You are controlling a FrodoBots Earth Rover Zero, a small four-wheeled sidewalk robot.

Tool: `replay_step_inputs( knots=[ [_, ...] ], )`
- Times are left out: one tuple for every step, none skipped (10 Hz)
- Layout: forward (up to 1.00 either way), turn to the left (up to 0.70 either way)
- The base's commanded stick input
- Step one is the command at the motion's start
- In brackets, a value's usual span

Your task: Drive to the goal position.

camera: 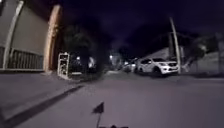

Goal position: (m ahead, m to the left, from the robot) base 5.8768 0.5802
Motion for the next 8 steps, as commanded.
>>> replay_step_inputs(
  knots=[
    [0.7, -0.35],
    [0.7, -0.35],
    [0.7, -0.35],
    [0.7, -0.35],
    [0.7, -0.35],
    [0.7, -0.22],
    [0.7, -0.04],
    [0.7, 0.0]
  ],
)
